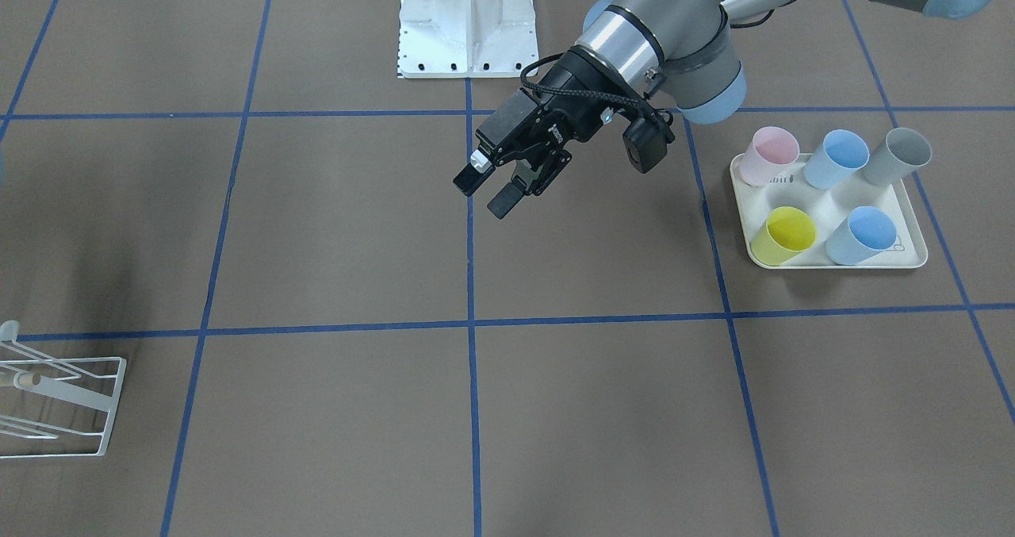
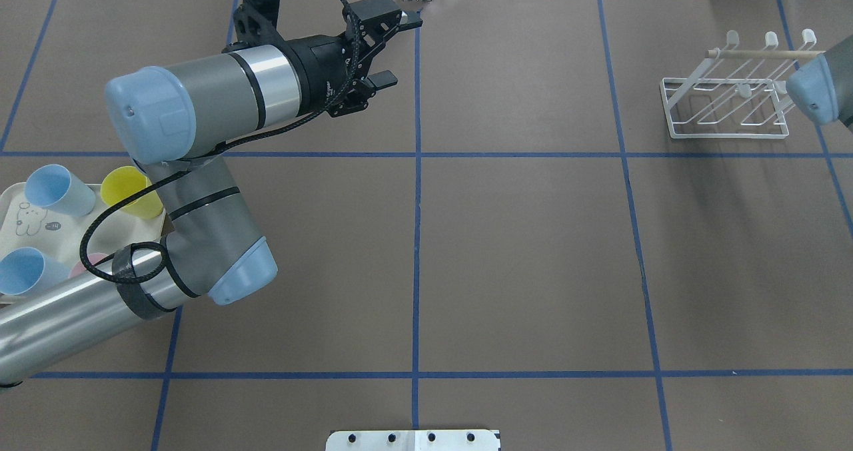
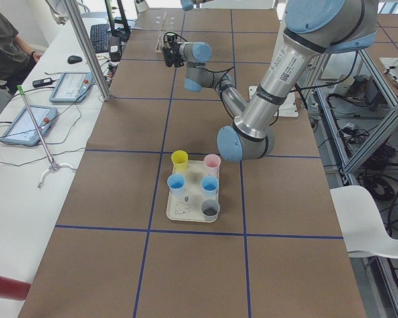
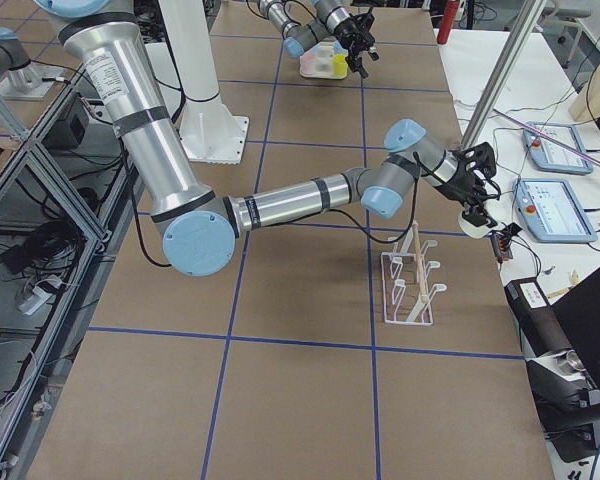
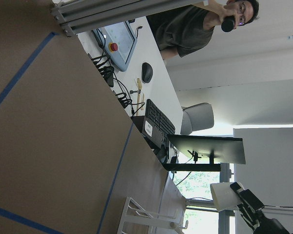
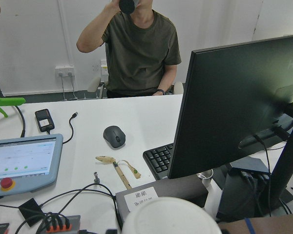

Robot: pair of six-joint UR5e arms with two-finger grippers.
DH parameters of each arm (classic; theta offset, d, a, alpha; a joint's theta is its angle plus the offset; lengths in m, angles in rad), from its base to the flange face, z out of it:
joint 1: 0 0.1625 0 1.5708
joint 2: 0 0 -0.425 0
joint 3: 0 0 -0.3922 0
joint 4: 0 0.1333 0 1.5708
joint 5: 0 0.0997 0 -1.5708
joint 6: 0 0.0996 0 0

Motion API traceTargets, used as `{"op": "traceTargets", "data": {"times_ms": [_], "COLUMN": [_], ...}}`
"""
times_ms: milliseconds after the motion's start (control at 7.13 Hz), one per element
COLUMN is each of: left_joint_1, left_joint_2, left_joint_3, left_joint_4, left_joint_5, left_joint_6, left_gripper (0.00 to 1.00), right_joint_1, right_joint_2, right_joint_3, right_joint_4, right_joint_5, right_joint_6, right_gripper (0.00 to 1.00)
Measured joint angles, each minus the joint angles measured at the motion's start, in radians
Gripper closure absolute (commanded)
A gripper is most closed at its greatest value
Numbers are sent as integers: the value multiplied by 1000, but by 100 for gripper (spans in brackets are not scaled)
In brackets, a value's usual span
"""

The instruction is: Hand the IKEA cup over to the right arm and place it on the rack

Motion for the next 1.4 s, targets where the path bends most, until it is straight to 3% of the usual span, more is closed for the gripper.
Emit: {"op": "traceTargets", "data": {"times_ms": [280,561,1402], "left_joint_1": [1,2,6], "left_joint_2": [0,2,3], "left_joint_3": [-3,-3,-2], "left_joint_4": [0,0,-1], "left_joint_5": [1,1,0], "left_joint_6": [-2,-4,-15], "left_gripper": [0,0,0], "right_joint_1": [7,8,3], "right_joint_2": [-31,-76,-132], "right_joint_3": [-74,-84,-74], "right_joint_4": [115,171,201], "right_joint_5": [0,-2,1], "right_joint_6": [-86,-154,-182], "right_gripper": [100,100,100]}}
